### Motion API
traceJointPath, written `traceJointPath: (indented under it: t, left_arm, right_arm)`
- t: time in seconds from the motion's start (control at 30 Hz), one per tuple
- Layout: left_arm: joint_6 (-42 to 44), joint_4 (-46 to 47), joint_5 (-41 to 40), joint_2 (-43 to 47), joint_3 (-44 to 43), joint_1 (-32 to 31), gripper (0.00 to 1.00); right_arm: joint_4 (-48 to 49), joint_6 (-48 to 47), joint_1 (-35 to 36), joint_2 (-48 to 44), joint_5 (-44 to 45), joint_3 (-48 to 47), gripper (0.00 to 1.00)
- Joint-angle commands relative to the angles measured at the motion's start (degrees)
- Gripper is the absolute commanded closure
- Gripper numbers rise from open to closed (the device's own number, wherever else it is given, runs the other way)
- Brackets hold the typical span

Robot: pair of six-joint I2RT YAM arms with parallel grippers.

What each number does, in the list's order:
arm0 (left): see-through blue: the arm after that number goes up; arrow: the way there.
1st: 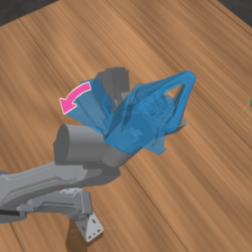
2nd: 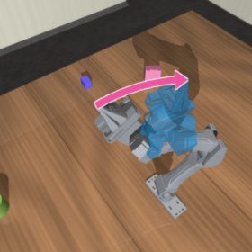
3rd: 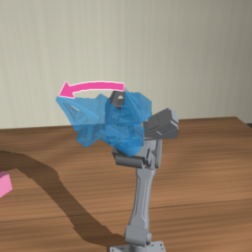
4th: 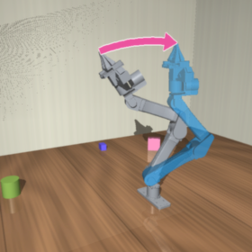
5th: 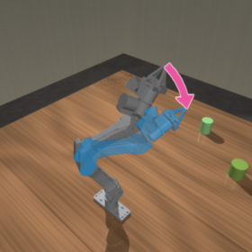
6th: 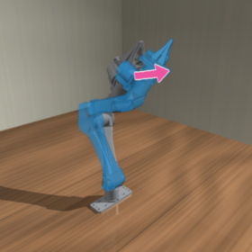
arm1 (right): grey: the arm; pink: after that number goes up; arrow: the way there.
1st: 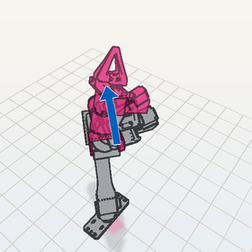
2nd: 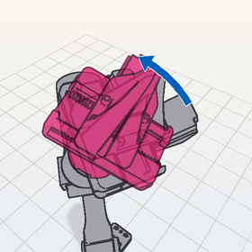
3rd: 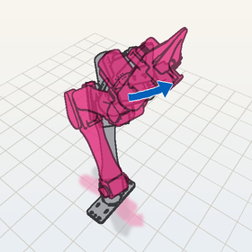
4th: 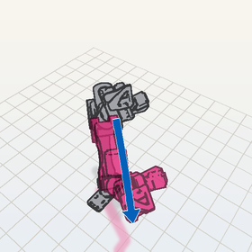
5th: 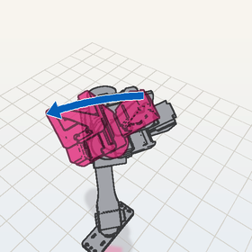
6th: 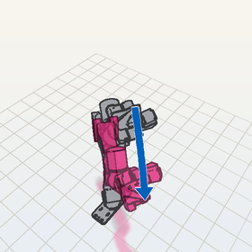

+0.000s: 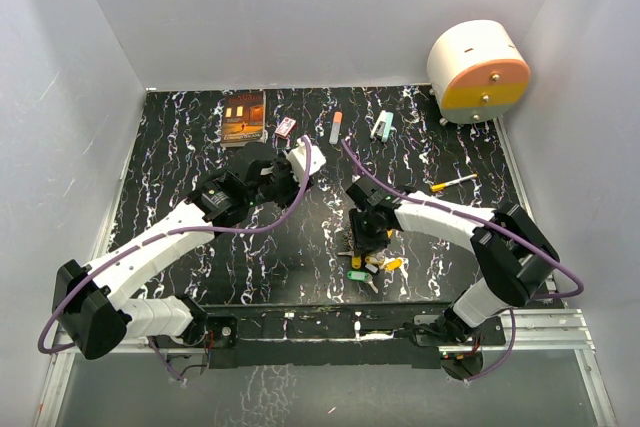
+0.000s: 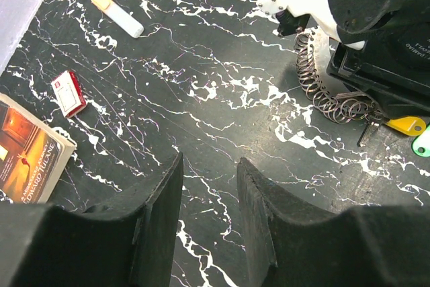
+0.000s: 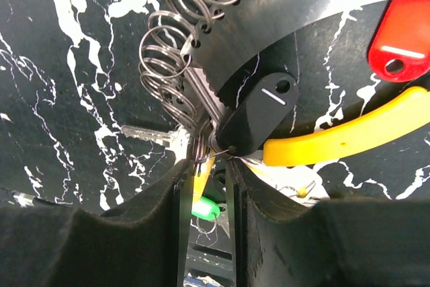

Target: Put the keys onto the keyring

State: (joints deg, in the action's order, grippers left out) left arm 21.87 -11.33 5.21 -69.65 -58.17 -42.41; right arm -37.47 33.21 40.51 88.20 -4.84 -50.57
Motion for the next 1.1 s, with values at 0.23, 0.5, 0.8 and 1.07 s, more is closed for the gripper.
traceJointPath:
  t: [0.23,0.5,0.8,1.07]
  left_arm:
    - [0.2,0.6,0.3,1.9,-0.5,0.3,0.56]
    - [0.0,0.6,0.1,2.0,-0.6,0.3,0.5]
    - [0.1,0.1,1.8,1.8,-1.5,0.3,0.49]
    - [-0.7,-0.7,4.1,1.7,-2.7,0.3,0.48]
  right_arm:
    - [3.5,1.7,0.2,0.5,4.6,-4.9,0.7]
    - [2.8,1.8,0.2,0.8,4.9,-4.7,0.92]
    - [3.1,3.1,-0.1,-4.1,1.6,-4.6,0.92]
    - [11.5,12.7,-1.4,-15.9,-2.2,-2.3,0.92]
